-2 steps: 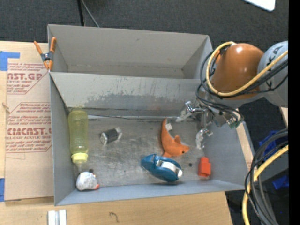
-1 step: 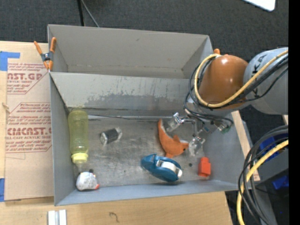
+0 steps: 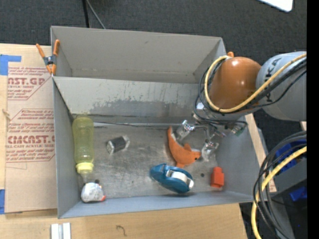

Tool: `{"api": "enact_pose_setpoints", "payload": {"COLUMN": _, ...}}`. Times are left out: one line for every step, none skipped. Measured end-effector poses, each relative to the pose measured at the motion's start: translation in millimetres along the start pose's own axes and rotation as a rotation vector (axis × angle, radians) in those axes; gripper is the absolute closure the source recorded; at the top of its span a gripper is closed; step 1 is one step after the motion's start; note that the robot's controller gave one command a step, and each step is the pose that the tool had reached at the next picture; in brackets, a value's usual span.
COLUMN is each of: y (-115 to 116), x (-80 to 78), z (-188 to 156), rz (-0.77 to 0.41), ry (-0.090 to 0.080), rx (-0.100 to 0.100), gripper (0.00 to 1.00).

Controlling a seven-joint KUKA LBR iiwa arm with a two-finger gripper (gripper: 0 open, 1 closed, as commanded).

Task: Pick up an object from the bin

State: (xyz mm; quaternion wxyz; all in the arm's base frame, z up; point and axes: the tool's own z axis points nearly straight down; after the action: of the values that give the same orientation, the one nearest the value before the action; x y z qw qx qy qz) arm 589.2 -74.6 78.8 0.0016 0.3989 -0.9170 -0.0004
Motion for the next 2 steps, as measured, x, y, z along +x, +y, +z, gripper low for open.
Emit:
{"api": "enact_pose_setpoints", "payload": {"y": -1.4, "x": -1.7, "z": -0.6, "rz": -0.003, "ry": -0.003, "rx": 0.003, "gripper": 0.00}}
{"api": "enact_pose_setpoints", "payload": {"y": -1.4, "x": -2.3, "z": -0.7, "rz": -0.015, "ry": -0.003, "rx": 0.005, "gripper": 0.00}}
